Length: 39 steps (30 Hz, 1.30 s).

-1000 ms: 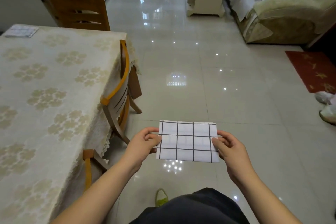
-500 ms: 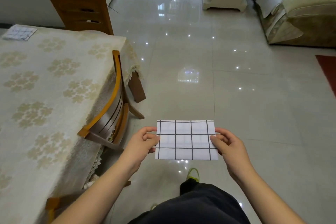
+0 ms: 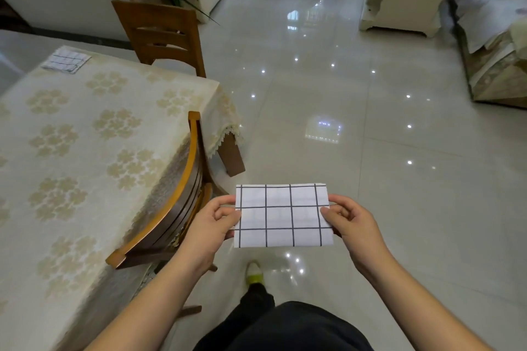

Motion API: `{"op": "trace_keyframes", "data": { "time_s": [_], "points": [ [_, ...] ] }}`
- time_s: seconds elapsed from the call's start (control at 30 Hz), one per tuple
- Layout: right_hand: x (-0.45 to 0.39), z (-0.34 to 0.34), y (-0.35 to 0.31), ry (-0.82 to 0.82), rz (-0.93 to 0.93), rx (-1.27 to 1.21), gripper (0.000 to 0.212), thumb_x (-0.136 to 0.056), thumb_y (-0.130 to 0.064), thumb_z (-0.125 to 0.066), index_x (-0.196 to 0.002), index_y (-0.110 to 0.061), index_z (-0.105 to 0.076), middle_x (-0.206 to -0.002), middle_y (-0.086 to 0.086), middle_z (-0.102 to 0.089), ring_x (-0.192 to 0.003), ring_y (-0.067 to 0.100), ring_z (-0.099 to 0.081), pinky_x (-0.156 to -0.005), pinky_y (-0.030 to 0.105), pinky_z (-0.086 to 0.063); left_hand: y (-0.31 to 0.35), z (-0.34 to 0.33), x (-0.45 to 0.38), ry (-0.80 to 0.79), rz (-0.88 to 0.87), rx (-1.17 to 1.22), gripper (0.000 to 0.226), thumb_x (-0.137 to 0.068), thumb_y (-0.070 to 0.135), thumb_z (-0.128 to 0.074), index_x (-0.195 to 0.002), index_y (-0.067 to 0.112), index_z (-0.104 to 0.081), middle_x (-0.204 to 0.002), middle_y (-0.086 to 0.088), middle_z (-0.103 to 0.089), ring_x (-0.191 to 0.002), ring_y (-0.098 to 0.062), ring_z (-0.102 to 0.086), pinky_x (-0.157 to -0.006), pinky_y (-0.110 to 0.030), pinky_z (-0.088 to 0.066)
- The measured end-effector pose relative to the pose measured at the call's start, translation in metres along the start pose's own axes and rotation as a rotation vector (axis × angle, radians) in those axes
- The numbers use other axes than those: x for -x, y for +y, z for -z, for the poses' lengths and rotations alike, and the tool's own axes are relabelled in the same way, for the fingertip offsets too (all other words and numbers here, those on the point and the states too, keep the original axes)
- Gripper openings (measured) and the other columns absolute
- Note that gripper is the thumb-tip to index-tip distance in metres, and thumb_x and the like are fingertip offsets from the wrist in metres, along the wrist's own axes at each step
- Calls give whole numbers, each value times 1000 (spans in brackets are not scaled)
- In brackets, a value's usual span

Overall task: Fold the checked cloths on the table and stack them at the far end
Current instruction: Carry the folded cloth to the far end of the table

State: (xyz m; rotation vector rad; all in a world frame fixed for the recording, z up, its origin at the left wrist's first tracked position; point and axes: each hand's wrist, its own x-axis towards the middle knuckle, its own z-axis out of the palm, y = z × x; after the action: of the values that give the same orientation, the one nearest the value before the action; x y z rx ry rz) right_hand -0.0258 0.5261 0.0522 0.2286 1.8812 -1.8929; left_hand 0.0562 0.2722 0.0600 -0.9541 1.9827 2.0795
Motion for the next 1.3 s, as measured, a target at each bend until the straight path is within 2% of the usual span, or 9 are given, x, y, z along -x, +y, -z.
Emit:
{"op": "trace_keyframes", "data": {
  "time_s": [0.23, 0.3, 0.4, 0.57, 0.77, 0.93, 1.07, 1.23, 1.3],
  "points": [
    [-93, -54, -41, -24, 39, 61, 25, -90, -5, -65, -113, -13, -65, -67, -8, -60, -71, 10, -59, -76, 31, -50, 32, 33, -85, 52, -37, 54, 25, -94, 6, -60, -117, 16, -60, -84, -8, -69, -60, -6, -63, -54, -19, -49],
    [-116, -70, -53, -27, 41, 85, 25, -89, -4, -65, -114, -11, -65, -66, -8, -58, -69, 10, -57, -75, 31, -49, 44, 45, -108, 59, -32, 47, 26, -94, 9, -61, -118, 20, -60, -93, -9, -73, -77, -19, -72, -72, -34, -59],
    [-148, -89, -70, -24, 43, 85, 26, -89, -5, -65, -115, -10, -65, -67, -5, -57, -73, 14, -56, -78, 34, -49, 65, 60, -143, 57, -14, 35, 27, -94, 10, -61, -118, 23, -60, -100, -17, -71, -97, -40, -67, -89, -56, -54],
    [-195, -106, -92, -2, 47, 71, 26, -89, -6, -65, -115, -11, -65, -70, -3, -58, -76, 16, -56, -81, 37, -49, 101, 69, -194, 54, -56, 2, 27, -94, 4, -60, -116, 18, -61, -85, -5, -69, -63, -10, -63, -58, -25, -49],
    [-253, -100, -115, 30, 39, 50, 25, -89, -4, -65, -112, -12, -66, -74, 3, -58, -77, 18, -56, -79, 38, -48, 128, 56, -256, 31, -24, -22, 26, -93, 8, -62, -115, 22, -62, -97, -10, -72, -93, -30, -70, -83, -46, -57],
    [-317, -84, -136, 38, 31, 21, 23, -89, -2, -65, -108, -15, -67, -71, 0, -59, -76, 15, -58, -78, 35, -50, 159, 28, -316, 31, -13, -25, 30, -93, 7, -63, -121, 18, -61, -106, -21, -67, -101, -37, -67, -90, -53, -55],
    [-381, -66, -161, 10, 15, 49, 24, -89, -5, -66, -112, -14, -66, -67, -6, -58, -73, 12, -56, -77, 32, -49, 192, -4, -363, 61, 15, 10, 31, -94, 3, -60, -124, 11, -59, -106, -27, -65, -93, -37, -65, -91, -53, -51],
    [-452, -44, -206, -30, 18, 83, 26, -90, -5, -65, -114, -13, -64, -61, -13, -58, -67, 7, -56, -72, 27, -48, 235, -39, -414, 100, 29, 41, 28, -93, 6, -62, -117, 21, -62, -101, -19, -68, -80, -29, -61, -66, -34, -51],
    [-477, -39, -223, -50, 21, 113, 24, -90, -5, -65, -112, -14, -64, -60, -14, -58, -63, 4, -56, -69, 22, -47, 248, -45, -435, 124, 31, 25, 30, -92, 10, -64, -119, 25, -62, -101, -14, -70, -84, -32, -66, -76, -40, -56]
  ]
}}
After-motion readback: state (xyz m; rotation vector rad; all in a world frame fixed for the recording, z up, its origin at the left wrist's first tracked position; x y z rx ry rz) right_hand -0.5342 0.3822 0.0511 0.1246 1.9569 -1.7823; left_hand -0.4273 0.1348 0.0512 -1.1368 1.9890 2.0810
